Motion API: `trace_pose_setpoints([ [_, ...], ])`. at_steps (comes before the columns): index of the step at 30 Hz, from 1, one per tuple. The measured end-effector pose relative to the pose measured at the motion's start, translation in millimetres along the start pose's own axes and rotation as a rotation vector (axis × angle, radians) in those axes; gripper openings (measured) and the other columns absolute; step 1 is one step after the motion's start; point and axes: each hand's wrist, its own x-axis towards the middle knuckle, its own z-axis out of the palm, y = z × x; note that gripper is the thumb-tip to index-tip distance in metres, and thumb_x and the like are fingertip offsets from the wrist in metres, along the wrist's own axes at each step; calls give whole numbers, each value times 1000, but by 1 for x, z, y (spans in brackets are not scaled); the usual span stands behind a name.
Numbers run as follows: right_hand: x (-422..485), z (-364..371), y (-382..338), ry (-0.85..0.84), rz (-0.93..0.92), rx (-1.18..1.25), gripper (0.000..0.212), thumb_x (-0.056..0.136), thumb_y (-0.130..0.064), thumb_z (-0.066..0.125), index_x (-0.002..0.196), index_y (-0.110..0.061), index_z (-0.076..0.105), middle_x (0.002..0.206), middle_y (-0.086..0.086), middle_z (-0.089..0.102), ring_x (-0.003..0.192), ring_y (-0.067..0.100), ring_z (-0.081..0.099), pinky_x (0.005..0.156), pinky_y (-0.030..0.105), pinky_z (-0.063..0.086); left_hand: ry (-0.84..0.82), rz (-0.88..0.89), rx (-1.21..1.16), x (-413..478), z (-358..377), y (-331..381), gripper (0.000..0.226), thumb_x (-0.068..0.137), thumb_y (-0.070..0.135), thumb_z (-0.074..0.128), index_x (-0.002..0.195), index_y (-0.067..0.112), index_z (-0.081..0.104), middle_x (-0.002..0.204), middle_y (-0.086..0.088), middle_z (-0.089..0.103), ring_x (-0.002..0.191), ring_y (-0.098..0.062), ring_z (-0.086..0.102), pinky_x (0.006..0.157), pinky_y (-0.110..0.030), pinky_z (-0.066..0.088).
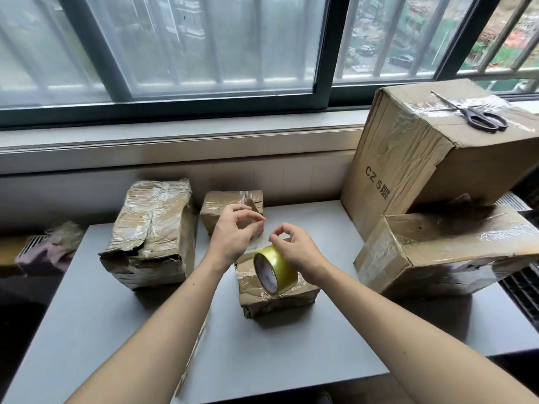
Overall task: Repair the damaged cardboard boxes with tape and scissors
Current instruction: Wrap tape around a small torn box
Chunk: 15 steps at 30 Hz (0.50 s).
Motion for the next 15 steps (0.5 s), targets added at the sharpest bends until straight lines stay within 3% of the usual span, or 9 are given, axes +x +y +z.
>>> trace_pose_setpoints([
  [3,4,-3,3,86,14,-58,11,96,-22,55,90,-15,61,62,-2,49,57,14,39,52,27,29,9,-140,-69,3,0,-11,33,96,27,63,130,30,64,119,6,60,111,-11,57,102,-28,45],
  [5,5,-8,7,132,36,-87,12,97,-21,52,92,-14,61,63,-2,49,59,15,40,52,27,30,-1,-222,-24,5,0,-23,42,100,26,55,142,26,52,123,7,63,114,-13,58,104,-28,41],
  [9,5,-15,10,203,52,-42,15,98,-22,53,98,-12,63,68,-2,50,61,13,41,52,26,32,-254,-274,444,3,7,-51,30,100,21,53,124,15,68,127,1,66,121,-18,57,99,-26,41],
  [13,4,-18,18,207,57,-45,12,97,-22,54,92,-16,62,65,-1,50,61,14,42,55,28,32,-338,-333,508,0,16,-75,20,95,22,60,112,20,71,112,2,72,108,-19,63,90,-27,47],
  [15,4,-21,26,224,71,-33,11,96,-22,55,89,-17,62,69,-1,55,65,15,46,58,28,35,-308,-355,497,1,19,-81,7,94,24,62,91,25,69,94,4,73,93,-19,67,82,-30,52],
])
